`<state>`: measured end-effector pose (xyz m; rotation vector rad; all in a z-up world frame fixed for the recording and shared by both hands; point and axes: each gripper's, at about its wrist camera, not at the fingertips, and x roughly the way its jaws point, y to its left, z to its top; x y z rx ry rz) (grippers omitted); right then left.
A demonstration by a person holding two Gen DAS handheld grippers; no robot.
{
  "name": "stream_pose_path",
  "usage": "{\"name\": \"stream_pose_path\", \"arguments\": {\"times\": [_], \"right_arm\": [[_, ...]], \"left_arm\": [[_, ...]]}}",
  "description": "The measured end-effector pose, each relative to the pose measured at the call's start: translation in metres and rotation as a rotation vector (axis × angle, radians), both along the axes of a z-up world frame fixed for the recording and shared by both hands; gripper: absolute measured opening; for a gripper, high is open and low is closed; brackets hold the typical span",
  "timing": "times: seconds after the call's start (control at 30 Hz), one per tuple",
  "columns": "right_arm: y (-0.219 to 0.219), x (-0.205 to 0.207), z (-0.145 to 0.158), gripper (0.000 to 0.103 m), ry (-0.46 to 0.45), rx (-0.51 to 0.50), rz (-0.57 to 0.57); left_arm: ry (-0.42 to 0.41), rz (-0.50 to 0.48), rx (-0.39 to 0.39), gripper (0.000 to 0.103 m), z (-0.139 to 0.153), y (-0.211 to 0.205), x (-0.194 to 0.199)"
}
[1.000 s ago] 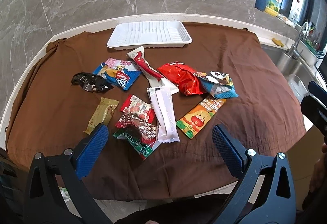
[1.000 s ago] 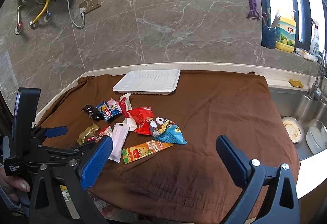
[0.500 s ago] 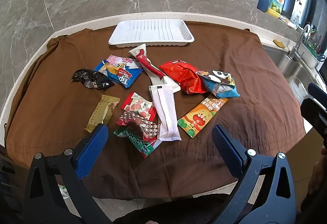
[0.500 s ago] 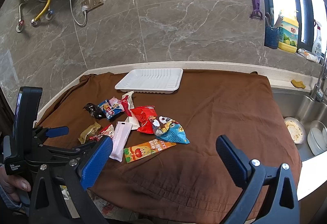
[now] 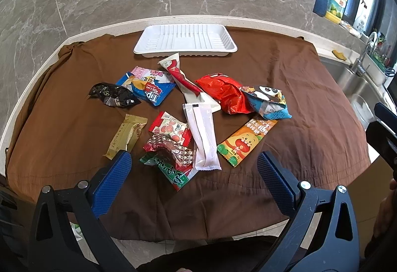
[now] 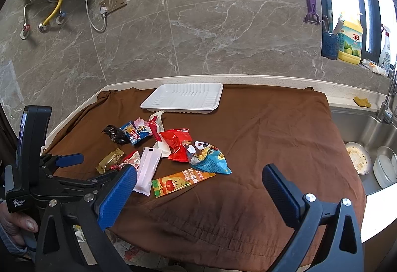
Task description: Organize snacks
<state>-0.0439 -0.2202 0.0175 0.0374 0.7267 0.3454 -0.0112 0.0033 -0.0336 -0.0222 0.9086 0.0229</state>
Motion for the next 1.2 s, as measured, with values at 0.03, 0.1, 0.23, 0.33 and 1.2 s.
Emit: {"name": "stream_pose_path", "arguments": {"times": [0.03,0.1,0.23,0.33,1.2], "right_arm": [[0.000,0.000,0.000,0.103,0.001,0.000,0.000],[0.000,0.000,0.000,0.103,0.000,0.000,0.000],[0.001,0.000,0.001,0.103,0.001,0.001,0.000],[0.001,-0.001,0.001,0.103,0.001,0.001,0.001],[0.015,0.001,-0.002,0.103,0.017,-0.001,0.018]], "left_arm": [[0.000,0.000,-0.001,0.103,0.000,0.000,0.000],[-0.002,0.001,-0.002,0.103,0.000,0.001,-0.001],[-0.001,0.003,-0.006,0.103,0.002,0.001,-0.002],[-0.002,0.004,-0.006,0.103,0.002,0.001,-0.003],[0.004,0.027,-0.020,0.103,0.000,0.013,-0.002]]}}
